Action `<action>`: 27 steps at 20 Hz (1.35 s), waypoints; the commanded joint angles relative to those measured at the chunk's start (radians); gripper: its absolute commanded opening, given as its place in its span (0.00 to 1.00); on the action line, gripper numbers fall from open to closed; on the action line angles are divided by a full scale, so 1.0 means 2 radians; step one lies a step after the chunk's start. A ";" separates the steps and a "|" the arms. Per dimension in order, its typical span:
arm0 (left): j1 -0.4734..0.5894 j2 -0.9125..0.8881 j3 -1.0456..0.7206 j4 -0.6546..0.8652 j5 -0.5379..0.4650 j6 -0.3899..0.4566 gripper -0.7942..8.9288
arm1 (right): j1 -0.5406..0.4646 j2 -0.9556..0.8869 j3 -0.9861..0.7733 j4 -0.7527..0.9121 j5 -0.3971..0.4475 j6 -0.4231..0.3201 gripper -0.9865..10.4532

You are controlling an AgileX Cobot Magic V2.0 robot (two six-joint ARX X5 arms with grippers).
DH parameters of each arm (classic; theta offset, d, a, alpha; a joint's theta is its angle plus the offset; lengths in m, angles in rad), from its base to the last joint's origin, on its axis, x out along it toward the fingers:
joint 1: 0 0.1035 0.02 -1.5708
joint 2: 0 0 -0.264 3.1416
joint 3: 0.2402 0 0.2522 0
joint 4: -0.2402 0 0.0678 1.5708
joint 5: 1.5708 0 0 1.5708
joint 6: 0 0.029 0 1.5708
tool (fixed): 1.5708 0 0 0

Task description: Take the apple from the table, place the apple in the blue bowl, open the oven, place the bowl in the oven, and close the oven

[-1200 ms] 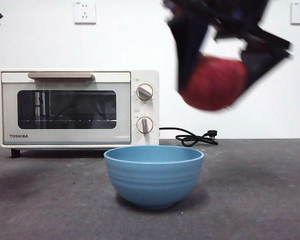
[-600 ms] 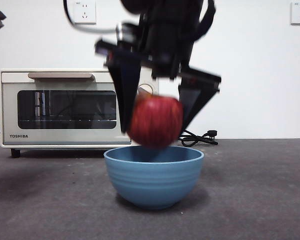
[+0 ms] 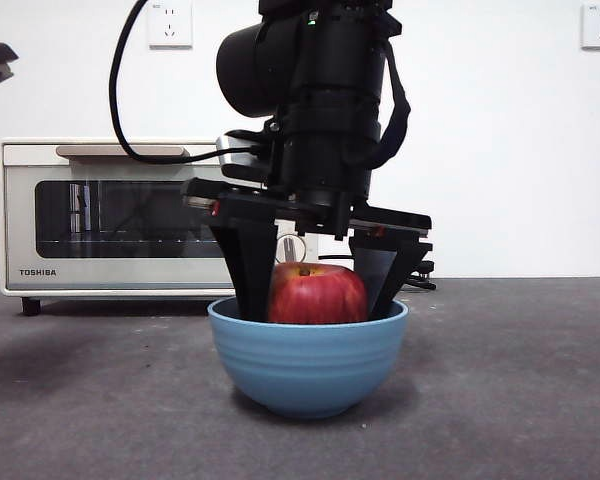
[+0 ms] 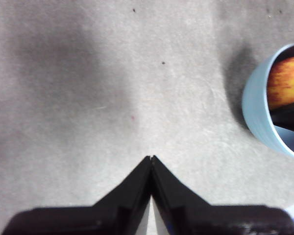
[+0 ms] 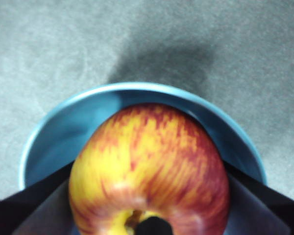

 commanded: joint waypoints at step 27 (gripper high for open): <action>0.020 0.001 0.044 0.052 0.007 0.016 0.08 | 0.027 -0.066 0.142 -0.137 0.013 -0.062 0.55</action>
